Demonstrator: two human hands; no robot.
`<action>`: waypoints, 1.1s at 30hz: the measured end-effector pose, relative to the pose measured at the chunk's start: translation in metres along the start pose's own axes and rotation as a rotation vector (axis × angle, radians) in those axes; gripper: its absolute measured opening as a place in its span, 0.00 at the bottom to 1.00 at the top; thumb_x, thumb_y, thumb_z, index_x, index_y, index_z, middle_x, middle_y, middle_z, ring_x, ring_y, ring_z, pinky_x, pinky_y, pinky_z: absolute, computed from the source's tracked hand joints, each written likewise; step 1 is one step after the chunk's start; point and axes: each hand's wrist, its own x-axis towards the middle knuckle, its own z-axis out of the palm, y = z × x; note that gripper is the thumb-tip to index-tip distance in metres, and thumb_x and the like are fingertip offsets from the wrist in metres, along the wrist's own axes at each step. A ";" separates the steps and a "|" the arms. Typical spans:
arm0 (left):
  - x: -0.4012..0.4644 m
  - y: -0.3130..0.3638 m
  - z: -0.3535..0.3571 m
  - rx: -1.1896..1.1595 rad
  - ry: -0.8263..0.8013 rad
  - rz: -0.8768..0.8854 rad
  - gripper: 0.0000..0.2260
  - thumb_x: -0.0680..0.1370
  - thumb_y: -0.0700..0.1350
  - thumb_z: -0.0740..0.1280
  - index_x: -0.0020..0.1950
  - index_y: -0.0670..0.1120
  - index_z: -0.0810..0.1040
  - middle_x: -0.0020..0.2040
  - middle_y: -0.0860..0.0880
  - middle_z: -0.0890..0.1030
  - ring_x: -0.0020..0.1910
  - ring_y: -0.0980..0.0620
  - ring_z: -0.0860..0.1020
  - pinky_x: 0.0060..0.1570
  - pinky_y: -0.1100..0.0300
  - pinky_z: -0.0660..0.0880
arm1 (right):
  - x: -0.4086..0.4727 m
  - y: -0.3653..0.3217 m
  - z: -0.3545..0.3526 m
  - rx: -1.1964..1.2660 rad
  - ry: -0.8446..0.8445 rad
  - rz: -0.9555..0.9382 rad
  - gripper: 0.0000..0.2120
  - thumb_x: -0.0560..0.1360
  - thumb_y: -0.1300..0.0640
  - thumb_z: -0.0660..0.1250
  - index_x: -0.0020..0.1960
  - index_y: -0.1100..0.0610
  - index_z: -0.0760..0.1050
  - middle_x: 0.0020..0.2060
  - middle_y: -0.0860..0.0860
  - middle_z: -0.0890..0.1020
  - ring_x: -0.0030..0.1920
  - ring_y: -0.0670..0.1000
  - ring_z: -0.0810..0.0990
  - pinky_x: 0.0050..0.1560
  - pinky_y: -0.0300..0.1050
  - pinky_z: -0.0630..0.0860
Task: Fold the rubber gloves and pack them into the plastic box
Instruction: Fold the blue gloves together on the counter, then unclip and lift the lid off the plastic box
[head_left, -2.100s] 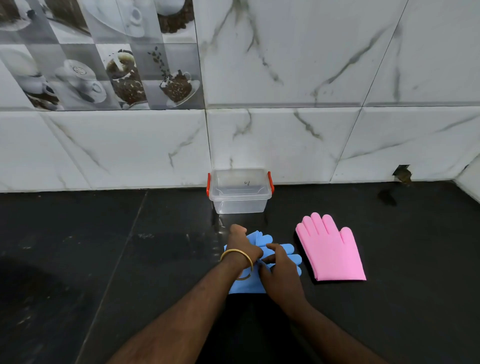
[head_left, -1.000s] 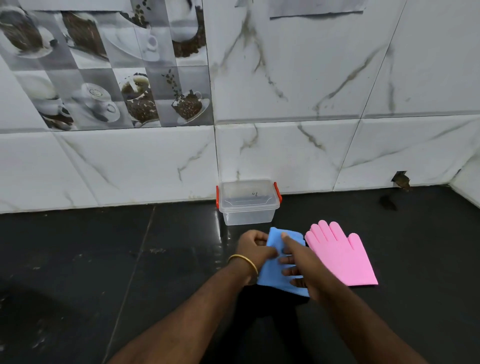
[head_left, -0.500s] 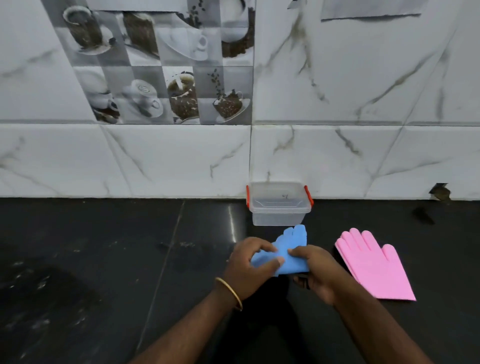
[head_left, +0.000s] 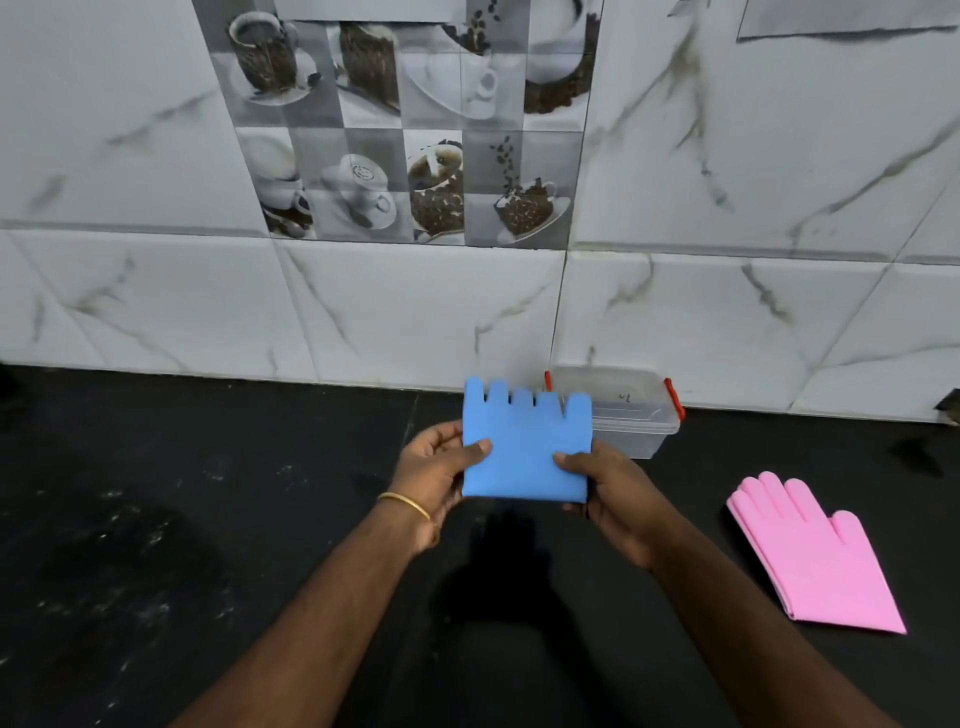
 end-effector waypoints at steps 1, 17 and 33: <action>0.001 0.003 -0.002 0.007 0.012 0.061 0.16 0.72 0.33 0.72 0.59 0.38 0.77 0.53 0.40 0.84 0.49 0.42 0.83 0.48 0.48 0.82 | 0.003 0.001 0.002 0.019 -0.002 -0.036 0.12 0.78 0.63 0.65 0.60 0.54 0.76 0.52 0.51 0.86 0.46 0.49 0.85 0.37 0.43 0.79; 0.023 -0.082 -0.058 0.499 0.300 -0.186 0.16 0.67 0.32 0.76 0.53 0.37 0.78 0.48 0.40 0.84 0.45 0.43 0.83 0.43 0.50 0.82 | 0.036 0.128 0.000 -0.635 0.287 0.235 0.15 0.76 0.57 0.69 0.61 0.58 0.72 0.56 0.53 0.79 0.51 0.51 0.80 0.48 0.47 0.83; 0.058 -0.066 0.023 1.577 0.273 0.372 0.34 0.72 0.65 0.64 0.70 0.42 0.67 0.72 0.41 0.66 0.67 0.39 0.69 0.65 0.49 0.68 | 0.029 0.069 -0.099 -0.898 0.413 -0.101 0.10 0.74 0.53 0.71 0.54 0.53 0.78 0.45 0.47 0.80 0.47 0.46 0.79 0.49 0.40 0.75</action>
